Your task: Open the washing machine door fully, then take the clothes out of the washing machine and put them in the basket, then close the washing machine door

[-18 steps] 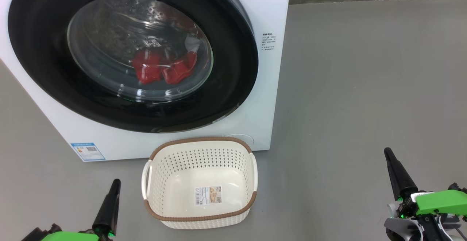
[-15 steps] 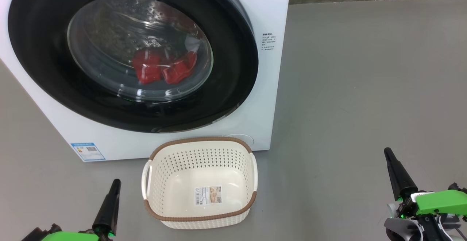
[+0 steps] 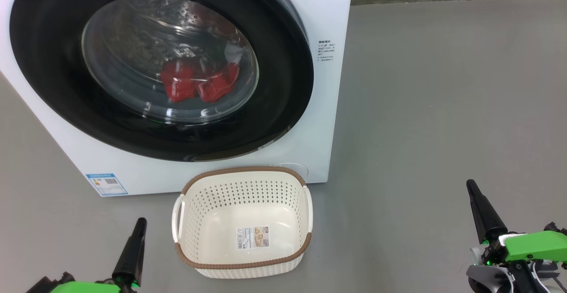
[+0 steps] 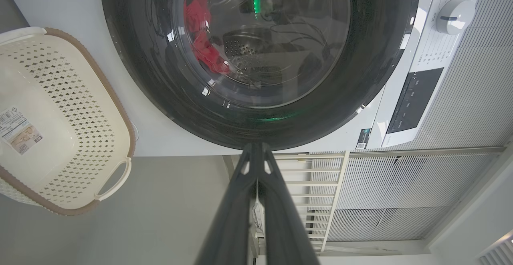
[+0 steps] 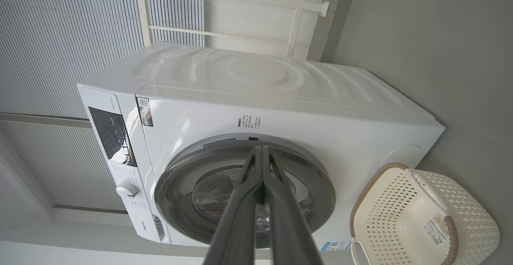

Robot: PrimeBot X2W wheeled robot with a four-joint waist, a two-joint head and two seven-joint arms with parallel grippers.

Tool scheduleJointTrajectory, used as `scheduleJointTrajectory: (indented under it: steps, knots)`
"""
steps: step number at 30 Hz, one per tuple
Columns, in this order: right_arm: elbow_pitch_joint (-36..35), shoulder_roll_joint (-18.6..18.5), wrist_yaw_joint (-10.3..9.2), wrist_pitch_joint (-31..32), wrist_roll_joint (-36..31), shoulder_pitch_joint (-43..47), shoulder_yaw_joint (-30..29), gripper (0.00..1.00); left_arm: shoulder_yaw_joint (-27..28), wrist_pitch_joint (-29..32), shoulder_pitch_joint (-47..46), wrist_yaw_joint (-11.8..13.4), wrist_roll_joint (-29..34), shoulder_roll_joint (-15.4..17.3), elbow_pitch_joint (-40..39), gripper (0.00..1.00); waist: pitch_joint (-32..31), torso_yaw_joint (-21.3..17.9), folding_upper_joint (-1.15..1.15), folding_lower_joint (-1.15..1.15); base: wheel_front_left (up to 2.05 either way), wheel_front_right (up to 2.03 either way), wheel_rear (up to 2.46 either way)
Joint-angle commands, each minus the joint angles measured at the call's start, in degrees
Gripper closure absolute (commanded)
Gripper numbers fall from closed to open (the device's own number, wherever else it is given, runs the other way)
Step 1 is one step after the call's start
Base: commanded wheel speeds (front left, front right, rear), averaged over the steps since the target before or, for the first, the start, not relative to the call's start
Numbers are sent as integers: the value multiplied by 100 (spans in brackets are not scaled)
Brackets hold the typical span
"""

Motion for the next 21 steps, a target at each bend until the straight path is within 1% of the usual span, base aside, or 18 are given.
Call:
scheduleJointTrajectory:
  steps: [1,21]
  knots:
    - [-142,-62,-3,32,-6,-245,108,100,197,18,-237,-40,-41,62,-115,100,0,0,0,0,0,0,0]
    - [-142,-62,-3,32,-6,-245,108,100,197,18,-237,-40,-41,62,-115,100,0,0,0,0,0,0,0]
